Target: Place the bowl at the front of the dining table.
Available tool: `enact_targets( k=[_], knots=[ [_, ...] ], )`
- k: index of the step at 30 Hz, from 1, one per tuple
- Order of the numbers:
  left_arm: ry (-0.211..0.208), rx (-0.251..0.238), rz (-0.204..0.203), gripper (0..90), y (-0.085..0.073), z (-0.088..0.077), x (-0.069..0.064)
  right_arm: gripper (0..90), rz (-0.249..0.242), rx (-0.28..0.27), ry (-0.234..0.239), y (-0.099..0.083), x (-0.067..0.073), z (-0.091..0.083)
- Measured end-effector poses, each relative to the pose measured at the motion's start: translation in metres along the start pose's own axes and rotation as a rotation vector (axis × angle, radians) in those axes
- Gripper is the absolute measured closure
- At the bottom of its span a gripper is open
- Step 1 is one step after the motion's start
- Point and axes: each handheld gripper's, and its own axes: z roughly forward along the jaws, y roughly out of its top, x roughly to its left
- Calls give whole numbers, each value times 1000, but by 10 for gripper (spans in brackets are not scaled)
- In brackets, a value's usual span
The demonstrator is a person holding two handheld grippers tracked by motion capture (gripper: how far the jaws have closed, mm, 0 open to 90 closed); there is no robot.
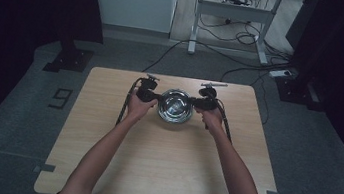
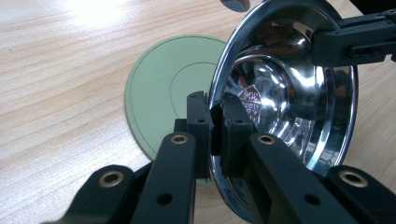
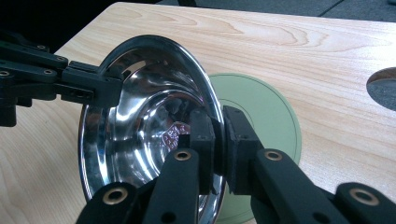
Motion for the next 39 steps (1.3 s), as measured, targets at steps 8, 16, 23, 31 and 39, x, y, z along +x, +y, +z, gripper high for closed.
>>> enact_targets(
  k=[8,16,23,31,39],
  knots=[
    [9,11,0,845,4,7,1,837,15,3,-12,0,-4,3],
    [9,11,-11,845,4,12,2,834,20,4,-24,-1,-7,6],
    [17,19,-13,845,3,14,4,833,29,5,-28,-4,-9,11],
    [26,23,-18,843,3,18,7,830,32,4,-42,-6,-9,16],
    [35,25,-21,838,7,20,7,828,34,-6,-55,-6,-12,18]
  ],
)
